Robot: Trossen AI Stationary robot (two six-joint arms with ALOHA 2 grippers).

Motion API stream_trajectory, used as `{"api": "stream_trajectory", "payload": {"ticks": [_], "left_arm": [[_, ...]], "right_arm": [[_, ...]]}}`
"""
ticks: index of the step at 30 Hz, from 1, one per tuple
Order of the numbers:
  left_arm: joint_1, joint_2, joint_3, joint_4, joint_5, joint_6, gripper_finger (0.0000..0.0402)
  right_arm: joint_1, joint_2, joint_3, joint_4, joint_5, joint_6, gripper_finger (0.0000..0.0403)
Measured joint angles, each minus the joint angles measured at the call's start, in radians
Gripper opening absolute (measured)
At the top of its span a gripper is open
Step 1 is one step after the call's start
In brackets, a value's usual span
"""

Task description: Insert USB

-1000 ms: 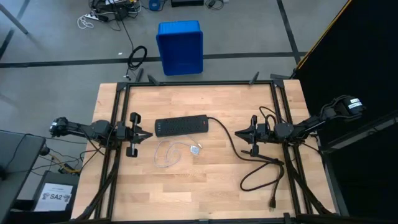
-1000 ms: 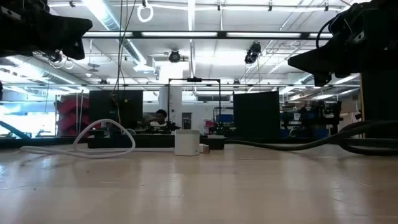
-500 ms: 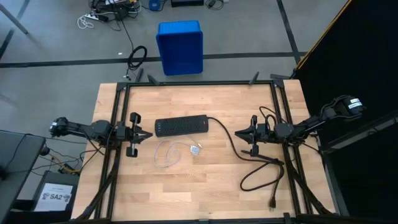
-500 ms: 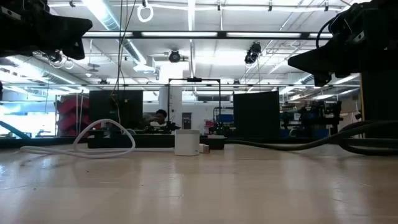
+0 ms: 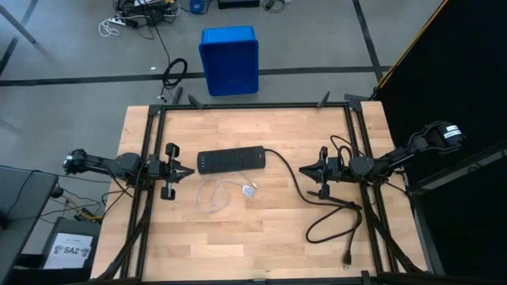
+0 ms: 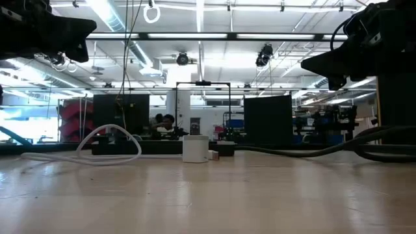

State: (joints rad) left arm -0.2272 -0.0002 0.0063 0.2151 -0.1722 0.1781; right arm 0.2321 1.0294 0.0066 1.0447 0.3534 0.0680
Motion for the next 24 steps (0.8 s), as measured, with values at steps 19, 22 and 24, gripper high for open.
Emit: {"api": "stream_trajectory", "payload": {"ticks": [19, 22, 24], "left_arm": [[0.0, 0.0, 0.0, 0.0, 0.0, 0.0, 0.0001], [0.0, 0.0, 0.0, 0.0, 0.0, 0.0, 0.0001], [0.0, 0.0, 0.0, 0.0, 0.0, 0.0, 0.0001]], "right_arm": [[0.0, 0.0, 0.0, 0.0, 0.0, 0.0, 0.0002], [0.0, 0.0, 0.0, 0.0, 0.0, 0.0, 0.0007], [0.0, 0.0, 0.0, 0.0, 0.0, 0.0, 0.001]]}}
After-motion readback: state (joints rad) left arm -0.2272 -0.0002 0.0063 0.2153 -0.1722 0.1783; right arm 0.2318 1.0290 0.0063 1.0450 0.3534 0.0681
